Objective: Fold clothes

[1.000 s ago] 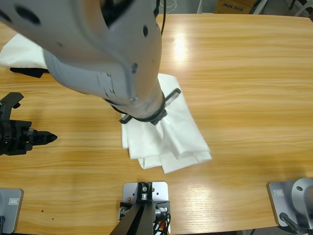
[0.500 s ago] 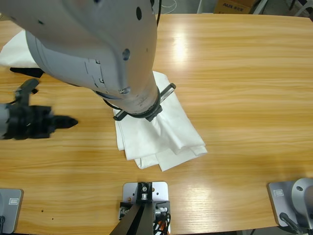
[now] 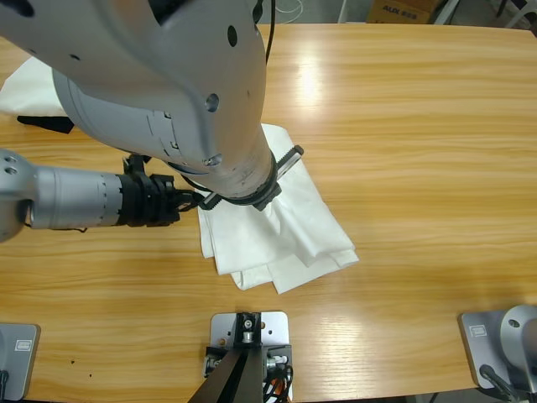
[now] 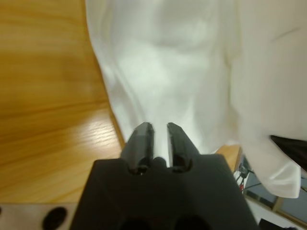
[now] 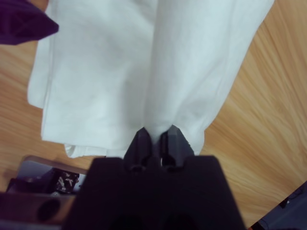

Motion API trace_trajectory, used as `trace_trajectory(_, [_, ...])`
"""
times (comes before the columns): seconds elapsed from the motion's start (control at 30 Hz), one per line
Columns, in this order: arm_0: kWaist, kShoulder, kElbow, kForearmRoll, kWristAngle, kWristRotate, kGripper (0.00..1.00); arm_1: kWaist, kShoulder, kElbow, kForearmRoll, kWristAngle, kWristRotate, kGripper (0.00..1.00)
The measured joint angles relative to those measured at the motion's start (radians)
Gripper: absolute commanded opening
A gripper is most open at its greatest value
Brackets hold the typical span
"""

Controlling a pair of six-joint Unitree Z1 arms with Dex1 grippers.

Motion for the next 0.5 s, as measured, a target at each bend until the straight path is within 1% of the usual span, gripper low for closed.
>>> trace_trajectory(0.1, [-0.002,0.074,0.049,-0.146,-0.024,-0.031,0.000,0.000,0.000,0.000,0.000,0.000,0.000,0.000])
trace_trajectory(0.17, [-0.007,0.117,0.063,-0.207,-0.033,-0.054,0.000,0.000,0.000,0.000,0.000,0.000,0.000,0.000])
trace_trajectory(0.33, [-0.033,0.180,0.067,-0.296,-0.037,-0.108,0.000,0.000,0.001,-0.003,0.001,0.001,0.000,0.000])
trace_trajectory(0.5, [-0.047,0.215,0.066,-0.361,-0.037,-0.123,0.000,0.000,0.004,-0.050,0.006,0.009,0.000,0.000])
